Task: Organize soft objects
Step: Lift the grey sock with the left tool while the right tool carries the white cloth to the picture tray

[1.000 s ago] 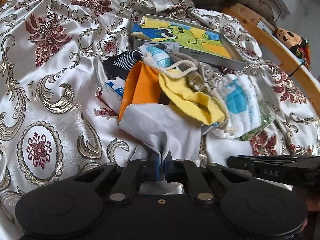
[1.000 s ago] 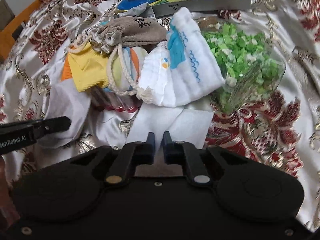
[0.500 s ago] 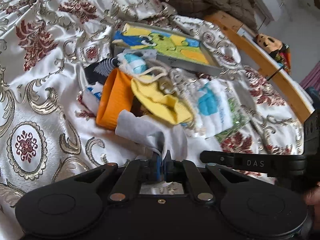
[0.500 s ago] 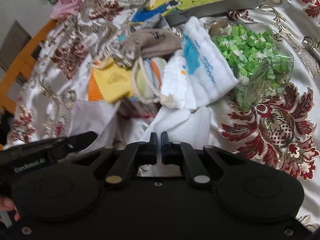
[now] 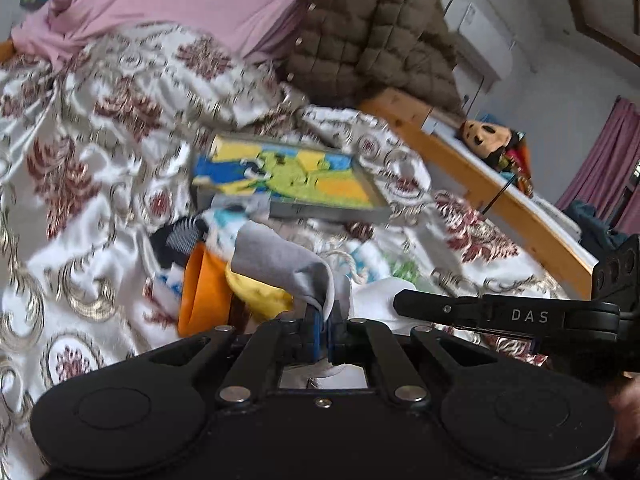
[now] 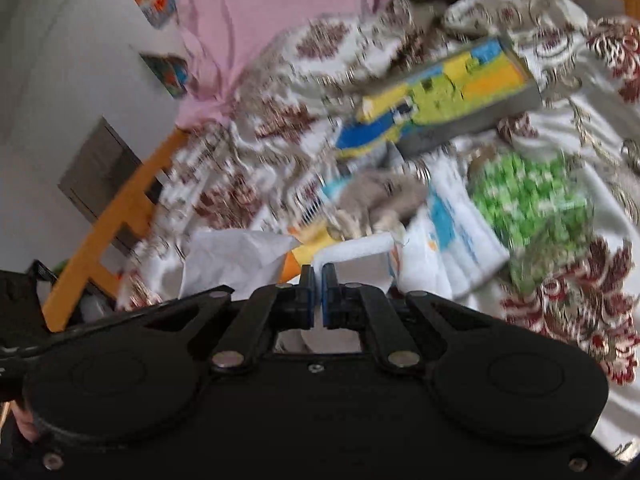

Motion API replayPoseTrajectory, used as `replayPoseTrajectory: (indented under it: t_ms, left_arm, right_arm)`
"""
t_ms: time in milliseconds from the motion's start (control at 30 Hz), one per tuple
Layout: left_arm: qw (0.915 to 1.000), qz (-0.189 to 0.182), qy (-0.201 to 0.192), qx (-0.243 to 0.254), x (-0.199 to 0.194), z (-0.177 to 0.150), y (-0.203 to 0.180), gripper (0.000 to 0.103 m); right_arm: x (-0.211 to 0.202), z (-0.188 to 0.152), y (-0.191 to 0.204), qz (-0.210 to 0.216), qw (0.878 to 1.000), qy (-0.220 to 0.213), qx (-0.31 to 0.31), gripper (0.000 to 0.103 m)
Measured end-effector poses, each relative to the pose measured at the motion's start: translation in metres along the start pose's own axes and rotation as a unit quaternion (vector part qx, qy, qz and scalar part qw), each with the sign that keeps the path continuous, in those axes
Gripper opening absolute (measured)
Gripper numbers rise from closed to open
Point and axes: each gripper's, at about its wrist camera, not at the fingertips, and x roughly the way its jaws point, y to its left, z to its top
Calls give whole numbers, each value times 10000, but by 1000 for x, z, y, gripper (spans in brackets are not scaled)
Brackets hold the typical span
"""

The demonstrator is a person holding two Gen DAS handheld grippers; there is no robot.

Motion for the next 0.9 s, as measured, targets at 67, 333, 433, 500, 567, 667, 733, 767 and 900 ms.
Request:
replayPoseTrajectory:
  t_ms: [67,333,433,500,567,667,733,767,900]
  left_arm:
    - [9999,6,-99,111,-3,7,-8,2]
    - [9983,-66,-505,284,-26,33,-26,2]
    - [9979,-109,-582,264,-32,44,-29,2]
    - [9968,-33,-682,407,-32,52,-32,2]
    - [9956,60,-752,557,-28,62,-35,2]
    - [9932,239,-833,773,-13,77,-37,2]
    - [9915,396,-862,886,3,89,-36,2]
    - [9908,467,-866,932,13,95,-35,2]
    - [9869,766,-851,1133,54,118,-27,2]
  right_arm:
    - [-9,6,-1,110,9998,-158,42,0]
    - [-38,38,2,587,9964,-541,277,0]
    - [-48,51,6,684,9950,-653,304,0]
    - [-52,62,11,662,9950,-728,196,0]
    - [-54,75,12,605,9947,-824,100,0]
    - [-45,96,3,484,9942,-956,79,0]
    - [-35,114,-6,380,9936,-1056,94,0]
    - [-28,124,-10,325,9933,-1104,106,0]
    - [3,161,-27,139,9913,-1302,103,0]
